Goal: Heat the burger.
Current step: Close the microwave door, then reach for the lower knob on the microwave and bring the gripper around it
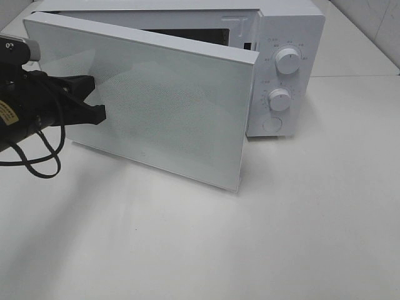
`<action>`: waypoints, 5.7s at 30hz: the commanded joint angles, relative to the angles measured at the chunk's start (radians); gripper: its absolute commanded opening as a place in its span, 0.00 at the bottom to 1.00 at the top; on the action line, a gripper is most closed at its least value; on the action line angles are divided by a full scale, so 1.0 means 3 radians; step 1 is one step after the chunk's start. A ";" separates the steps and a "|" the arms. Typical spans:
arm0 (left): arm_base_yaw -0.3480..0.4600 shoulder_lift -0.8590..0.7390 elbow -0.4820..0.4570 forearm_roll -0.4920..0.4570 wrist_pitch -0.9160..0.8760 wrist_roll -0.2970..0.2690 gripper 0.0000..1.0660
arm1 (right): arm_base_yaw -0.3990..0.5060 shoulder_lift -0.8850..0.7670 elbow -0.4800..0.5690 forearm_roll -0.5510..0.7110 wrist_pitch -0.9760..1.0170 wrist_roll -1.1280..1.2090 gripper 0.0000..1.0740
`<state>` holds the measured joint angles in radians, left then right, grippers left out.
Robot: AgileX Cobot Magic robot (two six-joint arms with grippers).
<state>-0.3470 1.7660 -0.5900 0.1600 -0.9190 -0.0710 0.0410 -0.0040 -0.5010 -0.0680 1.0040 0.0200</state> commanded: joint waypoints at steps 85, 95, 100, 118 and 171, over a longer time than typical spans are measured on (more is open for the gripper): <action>-0.0527 0.0753 -0.1533 -0.0850 0.0470 0.0510 0.00 | -0.0017 -0.0100 0.0003 -0.0010 -0.0017 0.0017 0.70; -0.0763 0.0527 -0.1533 -0.0850 0.0903 0.0510 0.01 | -0.0017 -0.0100 0.0003 -0.0010 -0.0017 0.0017 0.70; -0.0850 0.0393 -0.1533 -0.0850 0.1320 0.0510 0.01 | -0.0017 -0.0100 0.0003 -0.0010 -0.0017 0.0017 0.70; -0.1023 -0.0407 -0.1533 -0.0860 0.2973 0.0510 0.06 | -0.0017 -0.0100 0.0003 -0.0010 -0.0017 0.0017 0.70; 0.0500 -0.1873 -0.1063 -0.0773 0.6340 0.0967 0.99 | -0.0017 -0.0100 0.0003 -0.0010 -0.0017 0.0017 0.70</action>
<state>-0.2140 1.2340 -0.9330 -0.0690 0.9770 0.1900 0.0410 -0.0040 -0.5010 -0.0680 1.0040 0.0200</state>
